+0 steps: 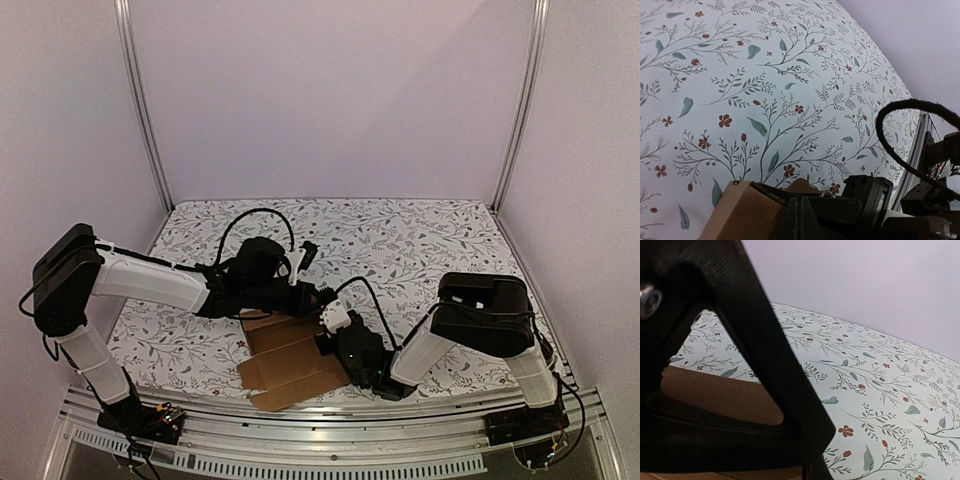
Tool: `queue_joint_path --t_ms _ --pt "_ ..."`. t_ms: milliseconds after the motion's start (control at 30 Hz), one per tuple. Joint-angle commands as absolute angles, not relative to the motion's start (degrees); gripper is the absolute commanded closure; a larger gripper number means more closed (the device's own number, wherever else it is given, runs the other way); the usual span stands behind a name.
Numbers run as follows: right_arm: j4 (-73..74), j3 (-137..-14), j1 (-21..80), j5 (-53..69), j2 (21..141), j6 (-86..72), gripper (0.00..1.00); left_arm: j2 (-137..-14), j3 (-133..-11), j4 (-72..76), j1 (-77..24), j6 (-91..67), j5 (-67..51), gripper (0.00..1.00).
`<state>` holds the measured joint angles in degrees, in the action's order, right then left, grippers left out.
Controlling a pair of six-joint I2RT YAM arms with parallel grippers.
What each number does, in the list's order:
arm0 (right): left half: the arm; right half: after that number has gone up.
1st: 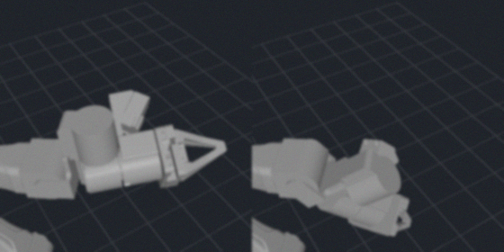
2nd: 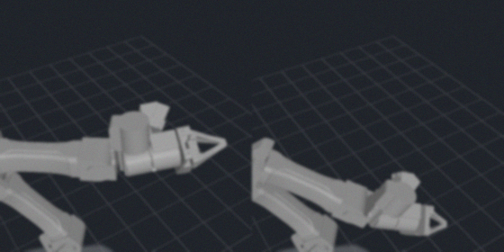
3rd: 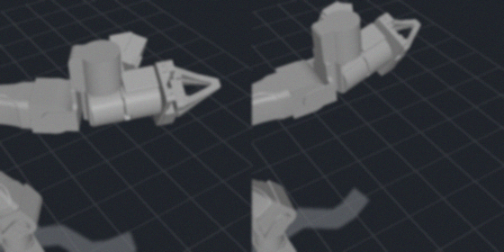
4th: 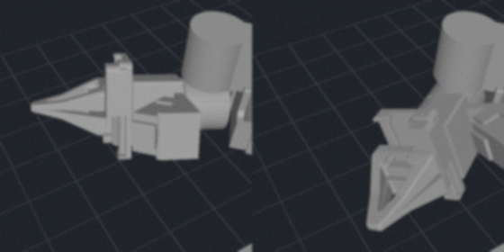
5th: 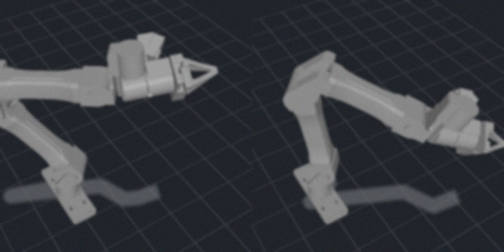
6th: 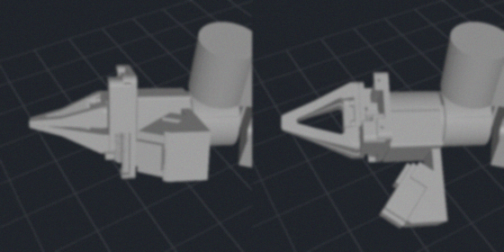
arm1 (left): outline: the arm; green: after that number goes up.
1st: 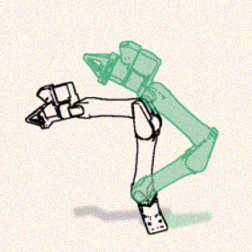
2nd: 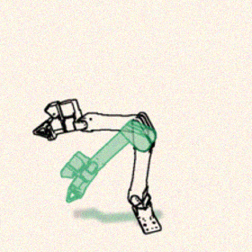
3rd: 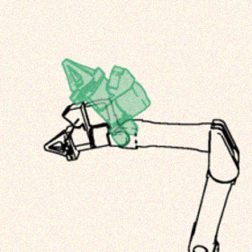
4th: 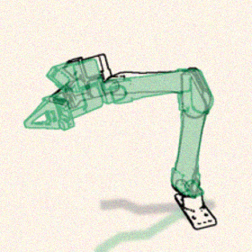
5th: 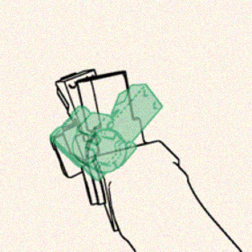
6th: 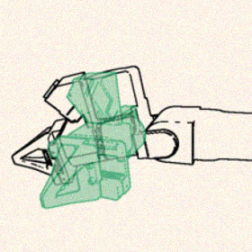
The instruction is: Fold the paper box
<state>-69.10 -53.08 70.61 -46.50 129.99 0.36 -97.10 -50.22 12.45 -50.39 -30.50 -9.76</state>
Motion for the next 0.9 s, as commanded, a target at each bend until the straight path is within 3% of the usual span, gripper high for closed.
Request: queue_joint_path --t_ms 0,200,567,867 --pt "-69.79 -53.81 71.01 -47.75 129.43 2.58 1.00 -98.25 -49.48 8.46 -49.92 -30.45 -8.93 1.00" --pt "-69.79 -53.78 71.95 -50.10 128.94 4.93 1.00 -96.14 -50.49 6.40 -49.92 -30.43 -8.16 1.00" --pt "-68.59 -52.91 73.45 -54.02 128.62 5.65 1.00 -87.14 -53.90 -6.00 -48.33 -29.87 -1.90 0.70" --pt "-55.28 -53.07 73.72 -58.59 123.97 1.01 1.00 -75.59 -53.22 -22.30 -48.00 -32.17 8.63 0.59"
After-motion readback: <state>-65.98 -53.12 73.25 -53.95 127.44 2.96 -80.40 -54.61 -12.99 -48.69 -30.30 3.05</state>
